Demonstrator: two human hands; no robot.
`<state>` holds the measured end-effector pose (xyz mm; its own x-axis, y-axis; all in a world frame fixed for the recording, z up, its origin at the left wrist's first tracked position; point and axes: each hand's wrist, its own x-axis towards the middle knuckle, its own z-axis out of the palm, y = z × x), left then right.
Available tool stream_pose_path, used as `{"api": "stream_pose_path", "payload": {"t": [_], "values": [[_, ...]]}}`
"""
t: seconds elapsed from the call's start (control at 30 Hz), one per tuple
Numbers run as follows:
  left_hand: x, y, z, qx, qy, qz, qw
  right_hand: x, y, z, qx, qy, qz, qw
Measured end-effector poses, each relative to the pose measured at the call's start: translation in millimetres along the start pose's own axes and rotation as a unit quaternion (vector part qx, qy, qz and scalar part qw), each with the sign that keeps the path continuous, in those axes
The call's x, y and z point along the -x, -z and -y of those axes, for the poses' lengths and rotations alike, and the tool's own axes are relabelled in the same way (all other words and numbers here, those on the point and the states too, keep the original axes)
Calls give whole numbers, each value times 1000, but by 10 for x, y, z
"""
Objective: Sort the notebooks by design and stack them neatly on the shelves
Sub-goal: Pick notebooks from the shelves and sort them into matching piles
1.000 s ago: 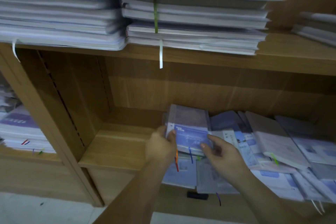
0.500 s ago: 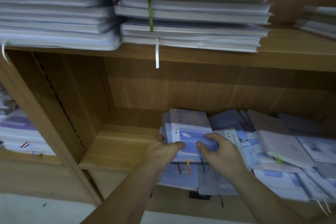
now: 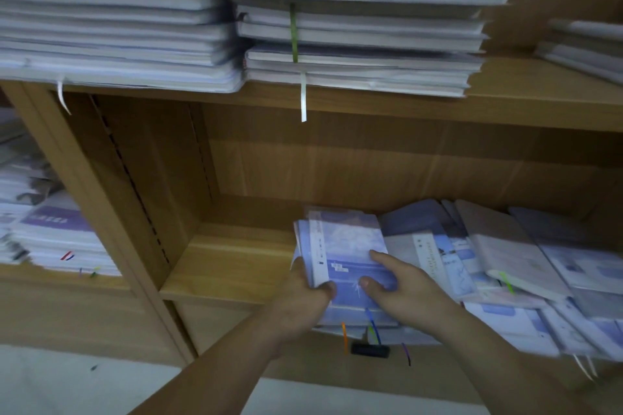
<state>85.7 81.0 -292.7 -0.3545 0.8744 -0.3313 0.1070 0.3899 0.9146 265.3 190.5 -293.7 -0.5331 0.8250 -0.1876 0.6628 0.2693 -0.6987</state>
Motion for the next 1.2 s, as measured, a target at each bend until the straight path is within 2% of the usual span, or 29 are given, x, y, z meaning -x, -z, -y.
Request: {"api": "stream_pose_path", "payload": {"t": [0.17,0.3,0.4,0.47,0.63,0.77,0.87,1.0,1.13,1.2], "values": [[285,12,-64,162,-19,-25,986,170,153,134,-64,7,-19,998],[612,33,-105,270,-22,-13,962,432,358,286,-198,-11,-7,980],[862,145,-136,228,-66,12,971,683,480,378,-321,-44,34,945],[1057,208,-172,173,-110,36,978,866,549,419,-357,-35,38,933],[1576,143,-257,71,-191,87,975,1446,612,459,-217,20,-32,975],[1971,179,-496,29,-235,127,963,1971,778,632,-153,37,-80,984],[2235,258,-720,-4,-274,145,951,2379,1035,844,-134,41,-66,988],[2580,278,-1179,-31,-328,168,929,2923,1556,1202,-180,34,-41,982],[2770,129,-1707,-6,-363,177,915,3294,2146,1500,-168,48,-62,983],[2747,-29,-1983,2,-390,155,908,3294,2379,1569,-150,71,-130,978]]}}
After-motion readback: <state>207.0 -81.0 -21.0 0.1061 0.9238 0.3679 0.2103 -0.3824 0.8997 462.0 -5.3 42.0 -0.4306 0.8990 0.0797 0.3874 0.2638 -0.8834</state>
